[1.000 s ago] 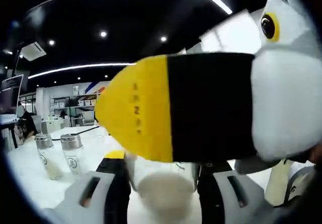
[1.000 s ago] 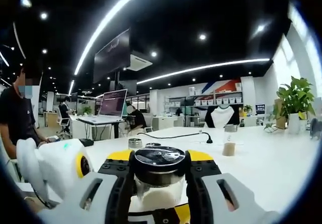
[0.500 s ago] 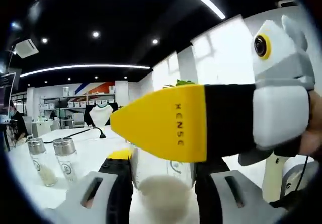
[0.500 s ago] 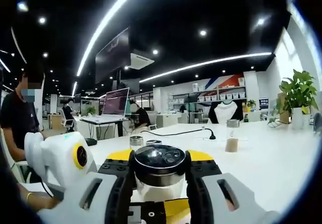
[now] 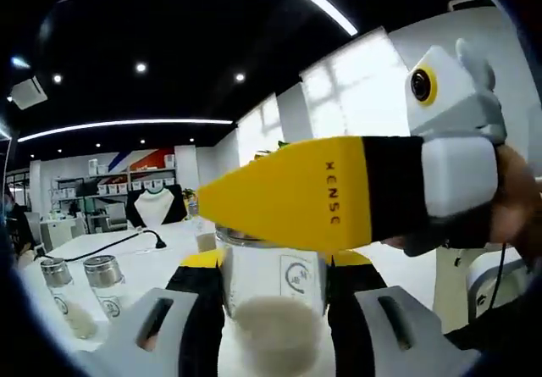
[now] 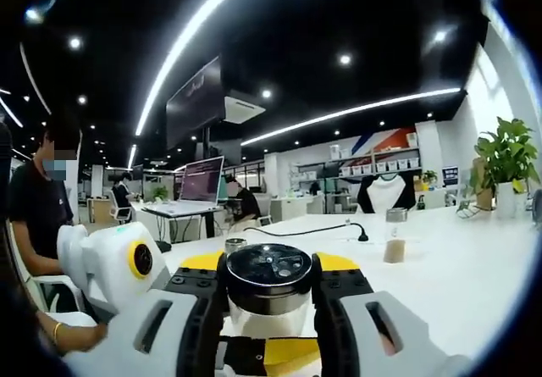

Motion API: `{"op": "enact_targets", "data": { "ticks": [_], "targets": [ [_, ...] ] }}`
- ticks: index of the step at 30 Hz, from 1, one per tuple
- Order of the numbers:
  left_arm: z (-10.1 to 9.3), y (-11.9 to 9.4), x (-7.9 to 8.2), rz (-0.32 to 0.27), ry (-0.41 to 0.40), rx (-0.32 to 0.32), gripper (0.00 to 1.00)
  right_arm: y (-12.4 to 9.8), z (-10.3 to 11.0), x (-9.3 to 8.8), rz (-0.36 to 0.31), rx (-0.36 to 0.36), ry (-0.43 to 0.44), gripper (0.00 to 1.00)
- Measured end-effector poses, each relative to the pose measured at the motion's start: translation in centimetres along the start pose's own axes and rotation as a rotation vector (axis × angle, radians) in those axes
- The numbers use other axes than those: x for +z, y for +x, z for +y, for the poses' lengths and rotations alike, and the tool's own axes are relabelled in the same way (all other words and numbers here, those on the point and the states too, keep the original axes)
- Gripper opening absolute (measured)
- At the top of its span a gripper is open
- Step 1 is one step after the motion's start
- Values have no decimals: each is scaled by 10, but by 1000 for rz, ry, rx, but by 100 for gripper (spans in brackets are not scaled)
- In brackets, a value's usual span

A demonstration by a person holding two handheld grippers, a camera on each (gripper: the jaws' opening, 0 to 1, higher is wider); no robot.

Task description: Rotate the seasoning bottle until the label or dispensing opening points toward the visible target arrow and the bottle remains upright within the marked orientation range

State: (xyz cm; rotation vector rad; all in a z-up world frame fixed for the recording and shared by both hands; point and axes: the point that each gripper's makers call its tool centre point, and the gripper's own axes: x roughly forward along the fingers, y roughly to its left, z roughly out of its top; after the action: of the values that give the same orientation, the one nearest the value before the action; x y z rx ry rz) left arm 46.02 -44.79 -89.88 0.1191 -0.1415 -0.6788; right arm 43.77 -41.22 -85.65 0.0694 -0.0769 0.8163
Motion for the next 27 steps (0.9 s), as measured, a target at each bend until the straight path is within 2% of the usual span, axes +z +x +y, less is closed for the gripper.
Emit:
{"op": "enact_targets", "data": {
  "ticks": [2,7,12,20,24,27],
  "targets": [
    [1,-1,-1,6,12,6,48,0,1,-1,5,9,-5,38],
    [0,-2,-2,1,-15,-14,48,0,0,-1,1,12,19,38],
    [-1,-2,-2,9,10,-15,48,0,-2,-1,3,22,43,38],
    [-7,-2,2,-11,-49,-85,48,-3,-4,7,-12,45,50,39],
    [-10,-2,1,-8,-53,-108,48,-4,-3,7,-4,48,27,39],
    [-12,-3,0,-21,-106,-133,48,-4,-4,6,0,56,32,39]
  ]
}}
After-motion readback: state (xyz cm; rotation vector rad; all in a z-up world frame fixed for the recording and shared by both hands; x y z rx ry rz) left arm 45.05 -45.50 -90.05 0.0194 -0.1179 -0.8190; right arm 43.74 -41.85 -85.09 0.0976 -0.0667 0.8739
